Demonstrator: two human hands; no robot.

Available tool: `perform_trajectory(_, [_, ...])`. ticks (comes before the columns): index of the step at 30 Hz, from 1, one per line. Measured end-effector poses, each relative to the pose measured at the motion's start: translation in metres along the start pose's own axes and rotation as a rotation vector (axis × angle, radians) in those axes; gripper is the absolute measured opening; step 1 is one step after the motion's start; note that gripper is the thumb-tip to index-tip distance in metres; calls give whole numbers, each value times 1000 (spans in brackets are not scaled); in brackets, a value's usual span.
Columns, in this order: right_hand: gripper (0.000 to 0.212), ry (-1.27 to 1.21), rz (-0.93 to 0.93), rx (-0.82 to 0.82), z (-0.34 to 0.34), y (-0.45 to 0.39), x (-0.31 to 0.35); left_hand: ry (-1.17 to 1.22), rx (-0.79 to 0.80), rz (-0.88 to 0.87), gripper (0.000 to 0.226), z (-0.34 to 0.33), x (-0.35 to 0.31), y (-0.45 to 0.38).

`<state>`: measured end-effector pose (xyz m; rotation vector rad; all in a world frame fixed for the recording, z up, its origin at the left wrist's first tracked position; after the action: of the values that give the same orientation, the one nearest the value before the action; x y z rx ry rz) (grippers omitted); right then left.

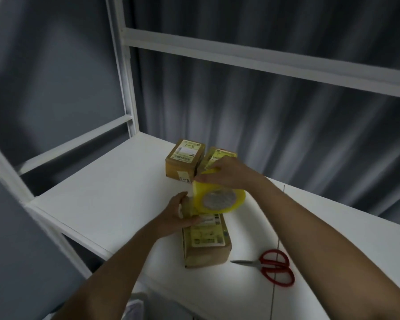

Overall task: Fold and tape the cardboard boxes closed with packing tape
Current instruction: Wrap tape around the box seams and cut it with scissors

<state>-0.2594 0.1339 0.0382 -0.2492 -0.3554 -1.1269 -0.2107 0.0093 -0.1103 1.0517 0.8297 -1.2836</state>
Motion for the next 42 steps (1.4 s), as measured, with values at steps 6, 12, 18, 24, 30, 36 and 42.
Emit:
perform_trajectory(6, [69, 427, -248, 96, -24, 21, -102, -44, 78, -3, 88, -8, 1, 0])
perform_trajectory(12, [73, 356, -257, 115, -45, 18, -109, -91, 145, -53, 86, -7, -4, 2])
perform_trajectory(18, [80, 540, -217, 213, -54, 9, -105, -999, 188, -368, 64, -27, -32, 7])
perform_trajectory(24, [82, 285, -195, 101, -52, 29, -110, -926, 29, -188, 69, -52, -51, 13])
perform_trajectory(30, [40, -425, -395, -89, -39, 65, -164, -967, -10, -1, 112, -69, -34, 8])
perform_trajectory(36, [41, -580, -369, -210, -34, 67, -157, -847, -54, -2, 100, -56, -32, 6])
perform_trajectory(42, [43, -206, -198, -223, 17, 43, -95, -311, -140, -51, 103, -26, -33, 15])
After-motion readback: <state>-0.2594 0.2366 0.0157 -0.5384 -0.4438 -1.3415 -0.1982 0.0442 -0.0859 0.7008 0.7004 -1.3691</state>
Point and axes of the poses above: each hand's wrist, its own y-axis away from the middle knuckle, its own z-axis out of the back of the hand, x = y × z, the point moved 8 cm from there along -y, towards the middle knuckle, and after that the axes turned 8 degrees about -x, right-handed, at the moved point
